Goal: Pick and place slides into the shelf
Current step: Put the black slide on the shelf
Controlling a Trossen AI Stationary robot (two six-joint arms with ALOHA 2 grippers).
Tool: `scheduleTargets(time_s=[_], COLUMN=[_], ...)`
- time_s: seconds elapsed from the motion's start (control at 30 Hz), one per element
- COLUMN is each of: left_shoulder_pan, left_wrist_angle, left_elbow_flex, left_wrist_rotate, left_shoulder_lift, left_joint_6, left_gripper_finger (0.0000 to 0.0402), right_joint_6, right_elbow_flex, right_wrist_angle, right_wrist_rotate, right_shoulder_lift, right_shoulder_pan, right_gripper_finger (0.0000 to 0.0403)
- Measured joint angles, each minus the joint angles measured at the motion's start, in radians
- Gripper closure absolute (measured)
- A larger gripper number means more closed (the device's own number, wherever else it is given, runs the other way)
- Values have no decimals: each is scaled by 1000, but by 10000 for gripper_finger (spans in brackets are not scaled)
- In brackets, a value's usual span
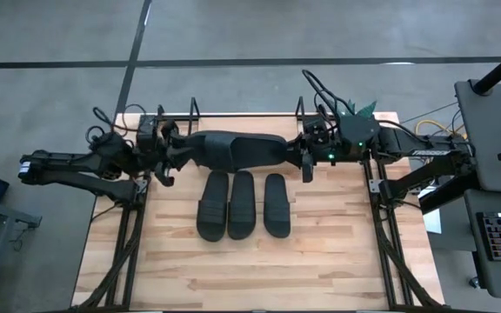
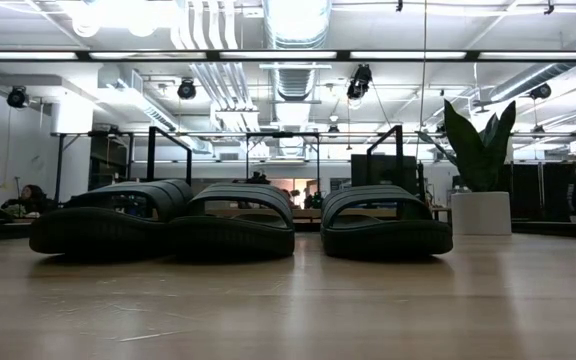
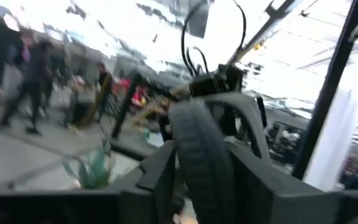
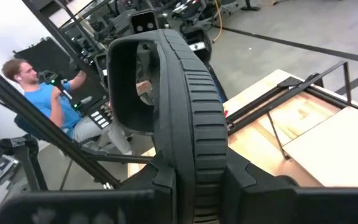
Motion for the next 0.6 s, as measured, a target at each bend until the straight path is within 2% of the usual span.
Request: scheduleTargets(time_s=[0.1,0.23,0.4,0.6], left_shoulder_pan=[0,0,0,1], left_wrist_angle=[19,23,12,1], left_elbow_flex=[1,2,2,2], left_wrist_rotate=[-33,-70,-94,-363], left_shoulder_lift=[-9,-31,-72,-58], left_joint_6=[69,195,493,853], left_gripper_finger=[261,239,231,230], right_joint_6=[0,0,19,28], right_elbow_flex=[0,0,0,0], right_wrist_angle=[-17,-72,-108,-101], right_wrist_rotate=[6,70,173,207], right_shoulder_lift=[-11,-37,-68,-76], right_shoulder_pan=[0,1,0,-22], right_gripper_finger=[352,352,352,352])
